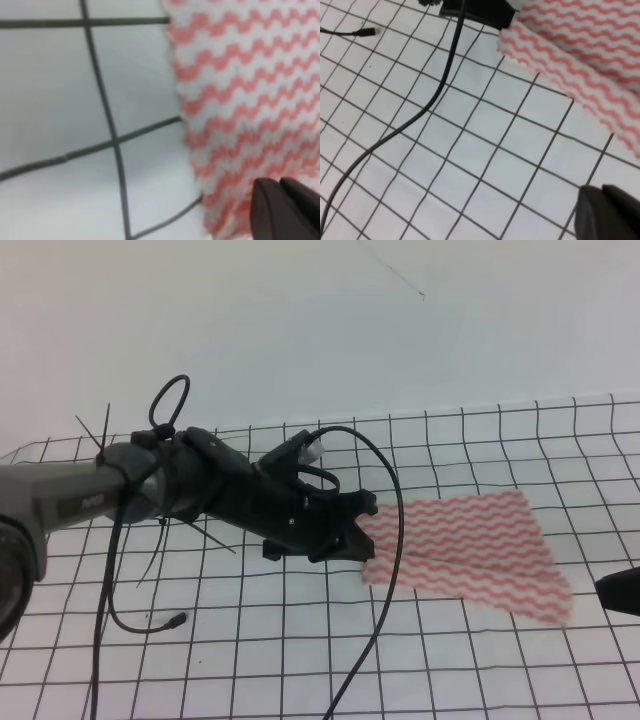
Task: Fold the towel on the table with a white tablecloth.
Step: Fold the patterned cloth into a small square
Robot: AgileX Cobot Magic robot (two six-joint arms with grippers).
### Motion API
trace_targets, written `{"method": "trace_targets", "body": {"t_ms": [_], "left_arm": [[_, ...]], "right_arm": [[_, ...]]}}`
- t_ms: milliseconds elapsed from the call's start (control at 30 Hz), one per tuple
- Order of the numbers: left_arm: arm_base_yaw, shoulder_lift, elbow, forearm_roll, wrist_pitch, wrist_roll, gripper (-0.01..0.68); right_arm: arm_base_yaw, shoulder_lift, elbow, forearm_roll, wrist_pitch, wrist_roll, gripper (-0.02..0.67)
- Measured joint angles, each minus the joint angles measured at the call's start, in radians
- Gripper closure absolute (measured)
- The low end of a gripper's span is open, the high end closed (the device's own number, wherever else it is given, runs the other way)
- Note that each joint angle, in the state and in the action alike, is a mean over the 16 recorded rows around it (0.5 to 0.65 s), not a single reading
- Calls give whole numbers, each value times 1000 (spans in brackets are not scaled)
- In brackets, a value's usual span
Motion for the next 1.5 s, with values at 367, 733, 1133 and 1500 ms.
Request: {"method": "trace_targets", "body": {"t_ms": [367,733,1133,1500], "left_arm": [[32,49,-78,-3,60,32,673],[37,51,-93,-7,61,62,673],[43,51,-93,-11,53,79,673],[43,51,-93,-21,60,87,673]], "right_arm": [[0,12,0,-14,-33,-9,642],[0,184,-23,-13,-102,16,504],[0,508,-135,21,-136,128,409],[0,655,-173,5,-206,228,407]]}}
